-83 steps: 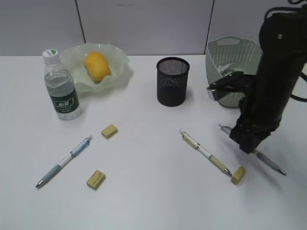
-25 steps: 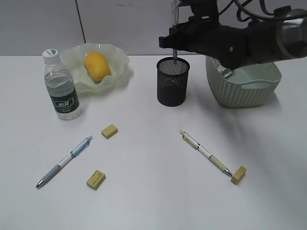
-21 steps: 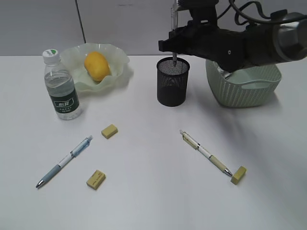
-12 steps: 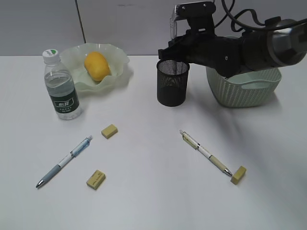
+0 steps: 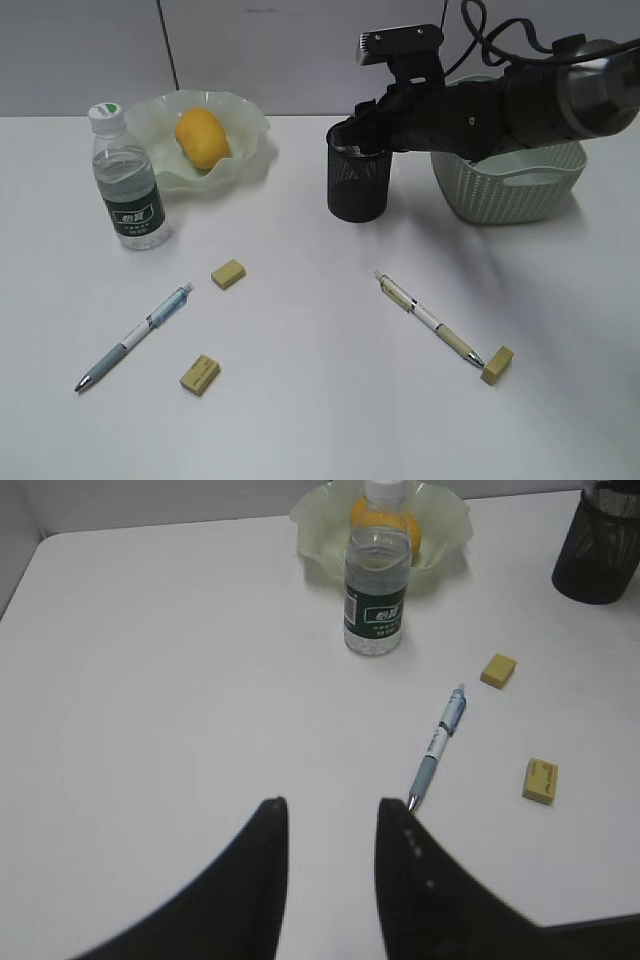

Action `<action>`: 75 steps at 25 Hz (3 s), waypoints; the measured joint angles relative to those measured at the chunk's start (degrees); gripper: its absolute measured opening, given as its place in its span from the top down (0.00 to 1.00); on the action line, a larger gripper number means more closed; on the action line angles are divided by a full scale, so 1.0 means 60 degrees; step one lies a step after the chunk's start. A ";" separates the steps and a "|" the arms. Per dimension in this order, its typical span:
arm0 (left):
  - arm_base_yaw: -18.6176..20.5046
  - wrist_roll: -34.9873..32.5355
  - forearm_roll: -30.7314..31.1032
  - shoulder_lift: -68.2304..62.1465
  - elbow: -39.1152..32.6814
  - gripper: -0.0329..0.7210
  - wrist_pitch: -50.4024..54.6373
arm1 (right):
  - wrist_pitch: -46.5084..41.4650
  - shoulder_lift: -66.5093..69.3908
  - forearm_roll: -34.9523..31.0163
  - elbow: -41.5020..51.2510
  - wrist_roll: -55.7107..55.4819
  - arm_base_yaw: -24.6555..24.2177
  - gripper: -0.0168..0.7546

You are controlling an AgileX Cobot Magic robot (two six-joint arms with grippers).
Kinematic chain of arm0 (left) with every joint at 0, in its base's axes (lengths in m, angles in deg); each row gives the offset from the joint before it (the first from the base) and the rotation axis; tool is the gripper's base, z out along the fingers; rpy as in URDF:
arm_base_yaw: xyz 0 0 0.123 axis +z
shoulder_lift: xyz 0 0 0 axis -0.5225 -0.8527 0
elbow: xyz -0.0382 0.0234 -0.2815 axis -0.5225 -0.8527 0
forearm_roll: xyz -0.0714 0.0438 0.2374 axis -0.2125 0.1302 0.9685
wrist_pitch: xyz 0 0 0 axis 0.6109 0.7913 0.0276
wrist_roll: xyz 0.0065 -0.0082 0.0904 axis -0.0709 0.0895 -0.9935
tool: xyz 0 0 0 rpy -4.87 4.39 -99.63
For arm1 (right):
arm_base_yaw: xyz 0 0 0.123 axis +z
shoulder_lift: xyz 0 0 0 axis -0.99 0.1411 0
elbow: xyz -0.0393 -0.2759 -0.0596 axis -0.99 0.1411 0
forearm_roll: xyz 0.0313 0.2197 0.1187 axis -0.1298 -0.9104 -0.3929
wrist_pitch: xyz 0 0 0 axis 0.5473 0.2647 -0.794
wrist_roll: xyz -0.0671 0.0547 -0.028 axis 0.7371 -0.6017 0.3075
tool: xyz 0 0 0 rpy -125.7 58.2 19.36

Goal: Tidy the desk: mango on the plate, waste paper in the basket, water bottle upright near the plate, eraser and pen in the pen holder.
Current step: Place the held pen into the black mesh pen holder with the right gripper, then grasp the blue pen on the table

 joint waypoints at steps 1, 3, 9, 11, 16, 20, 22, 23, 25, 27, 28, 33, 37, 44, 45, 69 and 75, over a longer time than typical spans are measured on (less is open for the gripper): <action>0.0000 0.0000 0.0000 0.0000 0.0000 0.65 0.0000 | -0.0110 0.0000 0.0000 0.0000 0.0000 0.0000 0.53; 0.0000 0.0000 0.0000 0.0000 0.0000 0.65 0.0000 | -0.0265 0.0000 0.0008 0.0000 0.0000 0.0000 0.49; 0.0000 0.0000 0.0000 0.0000 0.0000 0.65 0.0000 | -0.1104 -0.0795 0.0008 0.0000 0.0000 0.0000 0.45; 0.0000 0.0000 0.0000 0.0000 0.0000 0.65 0.0000 | -0.1613 -0.1183 0.0008 -0.0015 0.0000 0.0000 0.45; 0.0000 0.0000 0.0008 0.0000 0.0000 0.65 0.0000 | -0.3719 -0.2064 0.0064 -0.0374 0.0000 0.0000 0.45; 0.0000 0.0000 0.0008 0.0000 0.0000 0.65 0.0000 | -0.6311 -0.2425 0.0064 -0.1099 0.0000 0.0000 0.45; 0.0000 0.0000 0.0008 0.0000 0.0000 0.65 0.0000 | -0.7884 -0.2477 0.0054 -0.1624 -0.0011 0.0000 0.45; 0.0000 0.0000 0.0008 0.0000 0.0000 0.65 0.0000 | -0.8521 -0.2480 0.0054 -0.1948 -0.0099 0.0000 0.45; 0.0000 0.0000 0.0008 0.0000 0.0000 0.65 0.0000 | -0.9875 -0.2480 0.0054 -0.2575 -0.0382 0.0000 0.45; 0.0000 0.0000 0.0008 0.0000 0.0000 0.65 0.0000 | -1.0833 -0.2488 0.0081 -0.3098 -0.0806 -0.0058 0.45; 0.0000 0.0000 0.0008 0.0000 0.0000 0.65 0.0000 | -1.1227 -0.2499 0.0124 -0.3333 -0.0982 -0.0127 0.45; 0.0000 0.0000 0.0008 0.0000 0.0000 0.65 0.0000 | -1.2797 -0.2561 0.0183 -0.3847 -0.1426 -0.1112 0.45; 0.0000 0.0000 0.0008 0.0000 0.0000 0.65 0.0000 | -1.3750 -0.2561 0.0367 -0.3847 -0.1389 -0.2384 0.45; 0.0000 0.0000 0.0008 0.0000 0.0000 0.65 0.0000 | -1.3936 -0.2573 0.0713 -0.3847 -0.0754 -0.3702 0.45; 0.0000 0.0000 0.0008 0.0000 0.0000 0.65 0.0000 | -1.3943 -0.2598 0.0860 -0.3847 -0.0676 -0.3724 0.45; 0.0000 0.0000 0.0008 0.0000 0.0000 0.65 0.0000 | -1.3982 -1.2274 0.0671 0.3381 -0.0259 -0.3750 0.45; 0.0000 0.0000 0.0008 0.0000 0.0000 0.65 0.0000 | -1.4001 -1.4892 0.0663 0.4436 -0.0140 -0.3750 0.45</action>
